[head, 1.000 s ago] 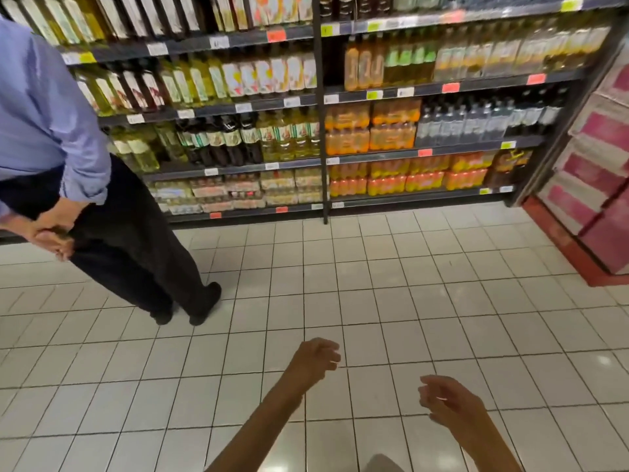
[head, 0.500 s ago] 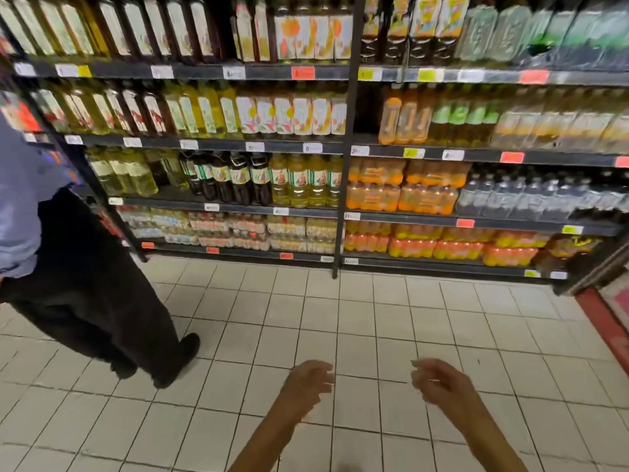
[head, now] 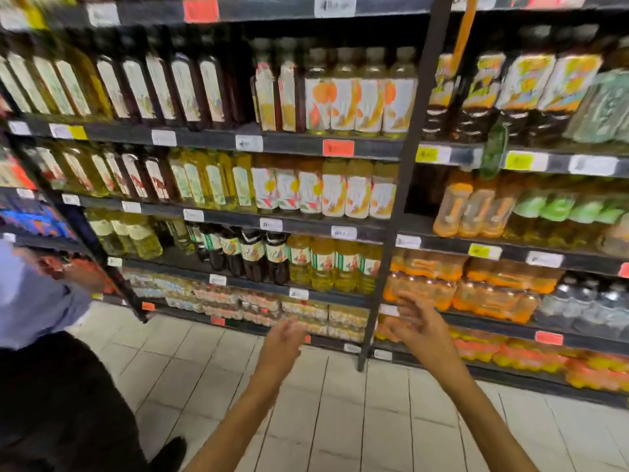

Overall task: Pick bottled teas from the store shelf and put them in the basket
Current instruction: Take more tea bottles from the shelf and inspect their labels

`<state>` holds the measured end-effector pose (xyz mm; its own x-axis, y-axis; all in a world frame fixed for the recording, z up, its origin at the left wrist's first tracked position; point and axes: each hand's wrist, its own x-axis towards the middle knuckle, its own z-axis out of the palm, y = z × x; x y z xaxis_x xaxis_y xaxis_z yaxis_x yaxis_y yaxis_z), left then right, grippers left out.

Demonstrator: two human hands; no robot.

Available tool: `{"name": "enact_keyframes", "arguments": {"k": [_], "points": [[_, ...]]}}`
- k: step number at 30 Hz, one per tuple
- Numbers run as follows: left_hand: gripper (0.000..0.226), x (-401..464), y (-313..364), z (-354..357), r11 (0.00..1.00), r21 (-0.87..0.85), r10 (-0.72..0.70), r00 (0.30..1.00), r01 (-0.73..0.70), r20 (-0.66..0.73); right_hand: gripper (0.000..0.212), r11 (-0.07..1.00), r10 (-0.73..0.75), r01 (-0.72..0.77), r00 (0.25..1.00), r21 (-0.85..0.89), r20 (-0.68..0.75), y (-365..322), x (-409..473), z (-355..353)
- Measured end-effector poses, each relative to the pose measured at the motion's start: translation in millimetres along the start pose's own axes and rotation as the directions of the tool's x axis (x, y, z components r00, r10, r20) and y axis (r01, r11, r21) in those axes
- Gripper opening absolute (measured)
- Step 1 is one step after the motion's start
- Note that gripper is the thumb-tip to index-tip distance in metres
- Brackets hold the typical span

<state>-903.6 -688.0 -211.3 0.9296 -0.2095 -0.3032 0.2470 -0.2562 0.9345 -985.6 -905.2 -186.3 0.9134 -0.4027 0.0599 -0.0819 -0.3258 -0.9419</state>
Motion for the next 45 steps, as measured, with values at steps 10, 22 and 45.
{"name": "enact_keyframes", "arguments": {"k": [10,22,45], "points": [[0.044,218.9,163.7,14.5,0.955,-0.084,0.266,0.947,-0.284,-0.179,0.043,0.939,-0.337,0.337,0.941,-0.062,0.010,-87.9,241.0,9.0],[0.071,412.5,298.0,-50.8,0.922,0.048,0.351,0.778,-0.385,-0.522,0.052,0.744,-0.659,0.656,0.752,-0.128,0.022,-229.0,448.3,62.4],[0.046,347.3,255.1,-49.6,0.834,0.039,0.522,0.763,-0.551,-0.380,0.038,0.776,-0.618,0.607,0.786,0.172,0.020,-246.3,450.0,105.7]]}}
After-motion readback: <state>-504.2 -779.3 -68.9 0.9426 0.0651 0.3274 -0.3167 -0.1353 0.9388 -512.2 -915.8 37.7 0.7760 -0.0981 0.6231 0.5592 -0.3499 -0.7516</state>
